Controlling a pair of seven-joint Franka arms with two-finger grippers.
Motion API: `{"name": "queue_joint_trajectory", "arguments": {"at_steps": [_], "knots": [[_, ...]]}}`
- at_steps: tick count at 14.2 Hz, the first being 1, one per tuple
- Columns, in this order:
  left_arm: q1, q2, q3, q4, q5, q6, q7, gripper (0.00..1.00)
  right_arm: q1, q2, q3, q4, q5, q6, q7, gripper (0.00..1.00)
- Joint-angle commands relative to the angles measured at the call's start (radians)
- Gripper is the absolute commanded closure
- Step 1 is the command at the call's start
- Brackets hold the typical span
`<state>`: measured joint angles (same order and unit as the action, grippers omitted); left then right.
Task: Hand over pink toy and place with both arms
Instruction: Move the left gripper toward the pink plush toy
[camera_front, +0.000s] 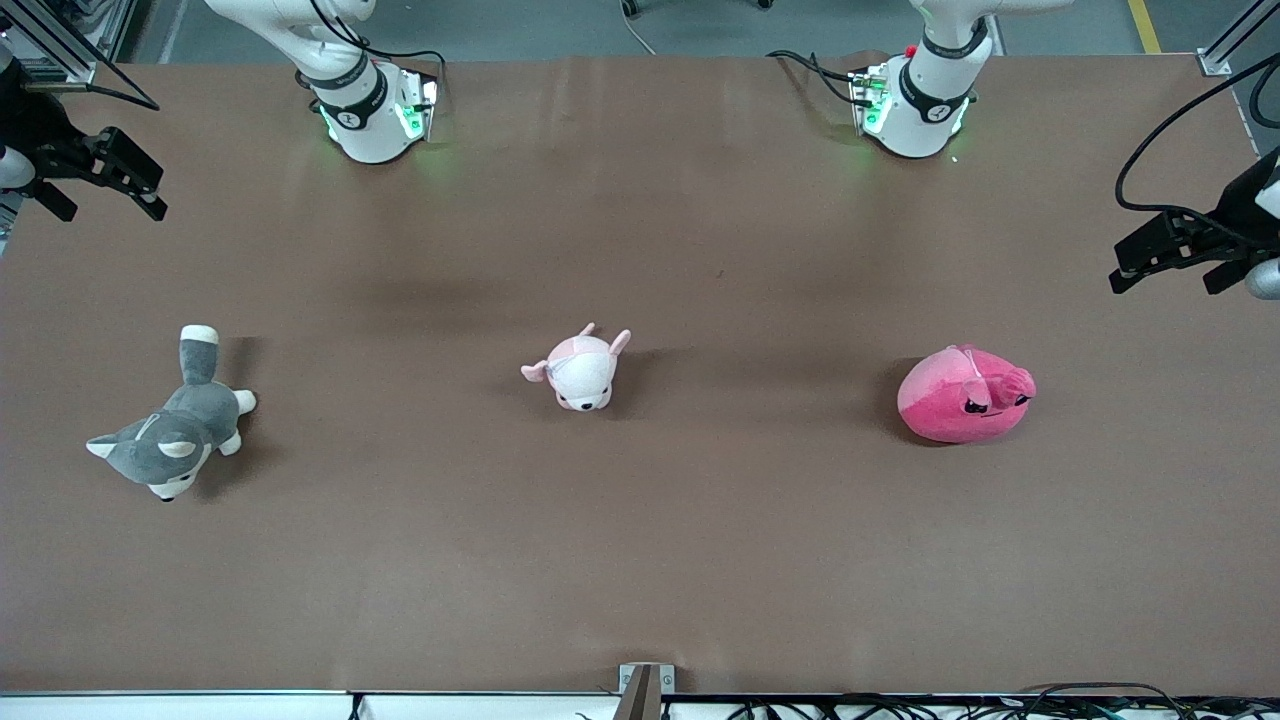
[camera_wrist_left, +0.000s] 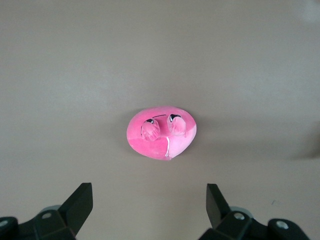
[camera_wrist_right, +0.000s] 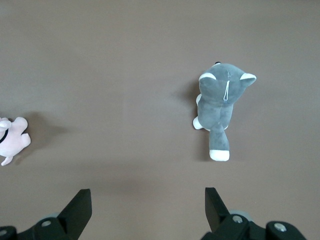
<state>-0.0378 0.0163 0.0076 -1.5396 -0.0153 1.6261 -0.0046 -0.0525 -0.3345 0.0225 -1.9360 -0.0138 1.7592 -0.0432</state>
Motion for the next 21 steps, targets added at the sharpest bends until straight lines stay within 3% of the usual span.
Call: {"name": "queue_joint_trajectory", "arguments": {"at_steps": [1,9,12,15,19,21], "knots": [[0.001,-0.018,0.0,-0.011,-0.006,0.005,0.017,0.0,0.005,-0.011,-0.004,-0.021,-0.006,0.022,-0.003,0.0],[0.01,0.0,0.005,-0.011,-0.028,0.003,0.003,0.0,0.008,0.011,-0.004,0.006,-0.008,0.011,-0.003,0.0],[0.029,0.046,0.006,-0.022,-0.032,-0.072,0.003,0.0,0.008,0.014,-0.004,0.006,-0.008,0.013,0.0,0.0],[0.026,0.141,0.008,-0.051,-0.018,-0.066,-0.003,0.0,0.01,0.026,-0.003,0.014,-0.002,0.014,0.0,0.0],[0.065,0.206,0.009,-0.181,-0.017,0.102,-0.003,0.0,0.036,0.07,-0.003,0.046,0.006,-0.01,0.005,0.0],[0.079,0.215,0.008,-0.249,-0.017,0.213,-0.005,0.0,0.039,0.097,-0.004,0.092,0.056,-0.053,0.009,0.0]]}}
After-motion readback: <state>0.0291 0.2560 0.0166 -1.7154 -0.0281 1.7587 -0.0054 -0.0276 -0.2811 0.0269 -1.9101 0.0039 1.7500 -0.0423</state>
